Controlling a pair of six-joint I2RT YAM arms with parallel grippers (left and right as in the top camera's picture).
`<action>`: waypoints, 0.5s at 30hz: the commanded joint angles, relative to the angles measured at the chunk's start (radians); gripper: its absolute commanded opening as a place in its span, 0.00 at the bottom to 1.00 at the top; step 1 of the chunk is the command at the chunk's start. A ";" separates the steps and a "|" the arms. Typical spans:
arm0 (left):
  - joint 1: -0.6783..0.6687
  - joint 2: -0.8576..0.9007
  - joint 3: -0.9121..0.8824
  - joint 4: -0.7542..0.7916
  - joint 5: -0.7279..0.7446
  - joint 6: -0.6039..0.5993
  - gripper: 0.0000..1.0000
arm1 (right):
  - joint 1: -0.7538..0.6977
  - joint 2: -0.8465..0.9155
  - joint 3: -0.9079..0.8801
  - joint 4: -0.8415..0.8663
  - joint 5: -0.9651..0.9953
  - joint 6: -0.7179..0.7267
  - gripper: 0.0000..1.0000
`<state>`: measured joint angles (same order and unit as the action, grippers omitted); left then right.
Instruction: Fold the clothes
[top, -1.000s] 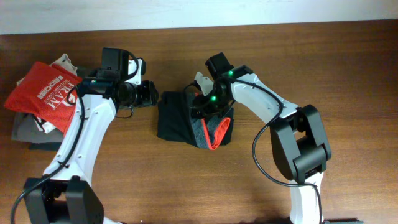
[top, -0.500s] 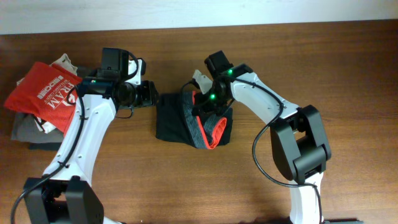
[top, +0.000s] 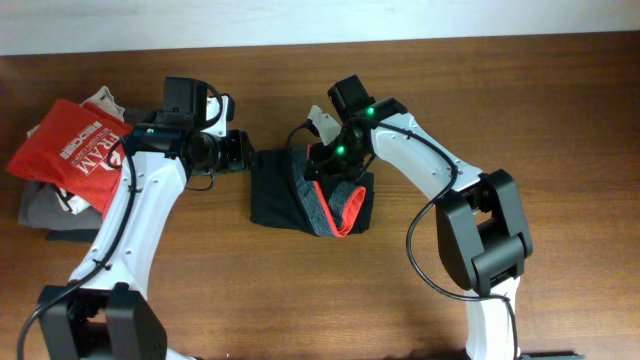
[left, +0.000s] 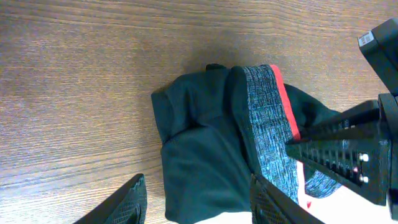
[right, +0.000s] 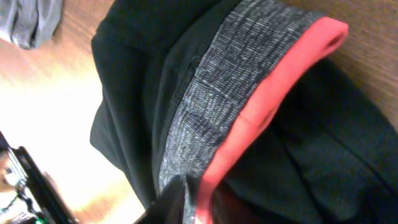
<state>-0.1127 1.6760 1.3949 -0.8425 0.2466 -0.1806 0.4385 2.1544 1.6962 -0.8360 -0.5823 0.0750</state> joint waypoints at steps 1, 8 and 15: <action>0.002 -0.021 0.013 -0.004 0.011 -0.009 0.53 | 0.007 -0.003 0.017 0.001 -0.029 -0.003 0.06; 0.002 -0.021 0.013 -0.014 0.011 -0.008 0.53 | -0.089 -0.004 0.203 -0.364 0.026 -0.006 0.04; 0.002 -0.021 0.003 -0.027 0.011 -0.005 0.53 | -0.159 -0.004 0.376 -0.744 0.312 0.095 0.04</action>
<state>-0.1127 1.6760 1.3949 -0.8680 0.2470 -0.1806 0.2867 2.1548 2.0472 -1.5372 -0.4225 0.1246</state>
